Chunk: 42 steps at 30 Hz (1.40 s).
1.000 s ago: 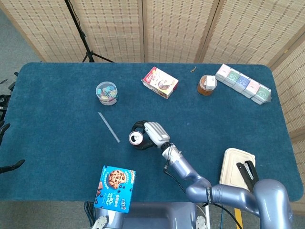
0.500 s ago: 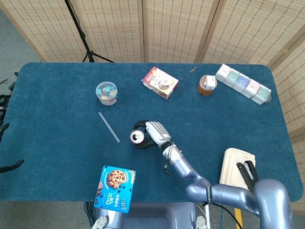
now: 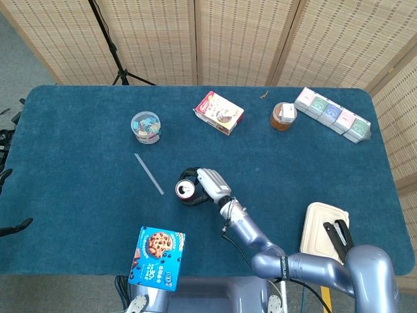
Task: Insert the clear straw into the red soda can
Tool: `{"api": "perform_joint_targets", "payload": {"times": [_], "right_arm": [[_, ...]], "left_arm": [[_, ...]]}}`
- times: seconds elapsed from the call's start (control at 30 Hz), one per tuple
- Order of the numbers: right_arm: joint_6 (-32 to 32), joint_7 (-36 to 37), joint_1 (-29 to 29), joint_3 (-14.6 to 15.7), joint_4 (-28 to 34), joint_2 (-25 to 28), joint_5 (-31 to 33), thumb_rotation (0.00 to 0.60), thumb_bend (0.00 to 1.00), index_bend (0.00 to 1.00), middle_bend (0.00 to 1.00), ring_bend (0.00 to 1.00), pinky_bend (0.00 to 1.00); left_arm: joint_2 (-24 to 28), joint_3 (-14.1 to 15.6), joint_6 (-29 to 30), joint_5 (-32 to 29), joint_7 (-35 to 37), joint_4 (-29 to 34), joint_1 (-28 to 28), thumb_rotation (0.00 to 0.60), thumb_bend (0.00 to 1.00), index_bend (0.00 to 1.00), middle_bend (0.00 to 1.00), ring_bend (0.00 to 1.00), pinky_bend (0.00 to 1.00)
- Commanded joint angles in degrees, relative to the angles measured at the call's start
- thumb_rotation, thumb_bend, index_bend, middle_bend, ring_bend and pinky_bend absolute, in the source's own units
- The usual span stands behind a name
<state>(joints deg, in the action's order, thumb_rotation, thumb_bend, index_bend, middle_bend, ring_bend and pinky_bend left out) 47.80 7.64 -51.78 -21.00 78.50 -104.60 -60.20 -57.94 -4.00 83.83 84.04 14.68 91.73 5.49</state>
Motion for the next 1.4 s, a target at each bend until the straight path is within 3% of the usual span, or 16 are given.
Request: {"api": "perform_joint_targets", "payload": {"times": [0.03, 0.43, 0.77, 1.03, 1.4], "right_arm": [[-0.13, -0.15, -0.25, -0.13, 0.09, -0.56, 0.53, 0.6, 0.37, 0.47, 0.36, 0.29, 0.41], [-1.15, -1.1, -1.08, -0.92, 0.88, -1.87, 3.69, 0.6, 0.37, 0.48, 0.36, 0.29, 0.41], [-0.49, -2.2, -1.24, -0.35, 0.14, -2.48, 2.82, 0.6, 0.37, 0.47, 0.36, 0.29, 0.41], [-1.26, -0.59, -1.07, 0.3, 0.41, -1.52, -0.11, 0.6, 0.14, 0.33, 0.25, 0.19, 0.37], [-1.09, -1.1, -0.92, 0.04, 3.73, 0.27, -0.49, 0.6, 0.11, 0.29, 0.17, 0.1, 0.24]], "left_arm": [[0.05, -0.01, 0.08, 0.01, 0.21, -0.04, -0.05, 0.6, 0.0, 0.0, 0.0, 0.0, 0.0], [0.4, 0.05, -0.27, 0.08, 1.35, -0.22, 0.04, 0.6, 0.0, 0.0, 0.0, 0.0, 0.0], [0.52, 0.05, -0.34, 0.01, 1.61, -0.22, 0.04, 0.6, 0.0, 0.0, 0.0, 0.0, 0.0], [0.51, 0.0, -0.36, -0.12, 1.55, -0.1, 0.05, 0.6, 0.0, 0.0, 0.0, 0.0, 0.0], [0.56, 0.06, -0.35, 0.06, 1.67, -0.15, 0.07, 0.6, 0.0, 0.0, 0.0, 0.0, 0.0]]}}
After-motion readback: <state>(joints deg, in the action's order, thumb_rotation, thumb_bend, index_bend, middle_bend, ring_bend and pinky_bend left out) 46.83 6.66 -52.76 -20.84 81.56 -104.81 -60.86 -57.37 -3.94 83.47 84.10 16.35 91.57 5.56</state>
